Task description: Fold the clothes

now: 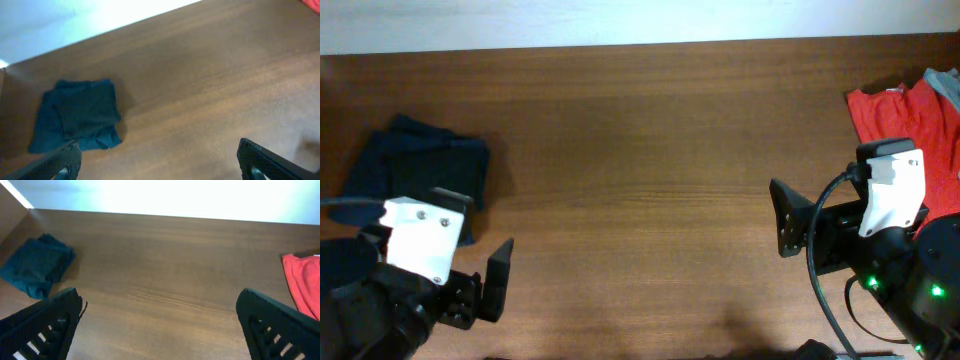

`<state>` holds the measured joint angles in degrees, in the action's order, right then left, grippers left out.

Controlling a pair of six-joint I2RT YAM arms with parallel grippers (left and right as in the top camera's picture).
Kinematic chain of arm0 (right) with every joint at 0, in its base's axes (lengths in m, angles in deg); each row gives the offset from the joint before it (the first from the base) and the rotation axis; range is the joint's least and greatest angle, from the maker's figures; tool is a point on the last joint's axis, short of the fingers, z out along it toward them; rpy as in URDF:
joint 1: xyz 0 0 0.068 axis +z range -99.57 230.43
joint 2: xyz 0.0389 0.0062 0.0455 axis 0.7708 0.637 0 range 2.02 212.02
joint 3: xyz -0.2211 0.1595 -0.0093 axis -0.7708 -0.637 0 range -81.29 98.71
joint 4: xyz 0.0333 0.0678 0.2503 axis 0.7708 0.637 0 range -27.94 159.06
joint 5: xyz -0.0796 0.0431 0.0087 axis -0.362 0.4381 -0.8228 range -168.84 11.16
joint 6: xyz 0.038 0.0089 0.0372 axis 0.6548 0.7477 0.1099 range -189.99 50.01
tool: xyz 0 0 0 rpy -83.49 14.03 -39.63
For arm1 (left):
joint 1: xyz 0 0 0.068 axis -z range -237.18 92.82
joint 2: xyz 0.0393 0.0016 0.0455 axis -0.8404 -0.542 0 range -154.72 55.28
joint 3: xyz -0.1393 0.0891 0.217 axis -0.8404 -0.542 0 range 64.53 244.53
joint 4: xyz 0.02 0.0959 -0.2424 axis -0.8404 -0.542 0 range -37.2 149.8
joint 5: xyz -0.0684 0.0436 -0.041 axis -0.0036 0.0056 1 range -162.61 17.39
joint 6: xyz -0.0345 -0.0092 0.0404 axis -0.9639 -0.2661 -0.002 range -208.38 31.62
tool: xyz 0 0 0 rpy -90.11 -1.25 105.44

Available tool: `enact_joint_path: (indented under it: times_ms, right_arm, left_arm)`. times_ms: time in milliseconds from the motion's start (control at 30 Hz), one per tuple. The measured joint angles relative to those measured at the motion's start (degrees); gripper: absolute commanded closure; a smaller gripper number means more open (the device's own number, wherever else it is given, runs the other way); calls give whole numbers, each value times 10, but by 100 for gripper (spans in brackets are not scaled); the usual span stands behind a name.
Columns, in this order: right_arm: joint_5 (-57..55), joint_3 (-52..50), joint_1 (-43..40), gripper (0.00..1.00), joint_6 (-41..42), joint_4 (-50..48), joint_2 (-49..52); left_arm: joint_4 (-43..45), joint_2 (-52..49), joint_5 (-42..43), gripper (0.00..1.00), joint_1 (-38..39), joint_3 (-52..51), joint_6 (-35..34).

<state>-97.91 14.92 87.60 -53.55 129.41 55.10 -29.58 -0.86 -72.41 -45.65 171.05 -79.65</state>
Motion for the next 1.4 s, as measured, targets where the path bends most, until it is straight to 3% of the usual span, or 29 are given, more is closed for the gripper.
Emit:
enact_joint_path:
  times_ms: [333,467,667,800,1100,1400]
  right_arm:
    - [-12,-1,0,2,-2,19,0]
    - [-37,-31,-54,1,-3,0,-10]
    - [9,-222,-231,1,-2,-116,-97]
    - [49,-379,-283,2,-3,-189,-181]
    - [85,-663,-289,2,-2,-275,-376]
    - [91,-780,-289,1,-2,-285,-484]
  left_arm:
    - [-71,0,0,1,0,0,0]
    - [-73,0,0,1,0,0,0]
    - [-73,0,0,1,0,0,0]
    - [-73,0,0,1,0,0,0]
    - [-73,0,2,1,0,0,0]
    - [-73,0,4,1,0,0,0]
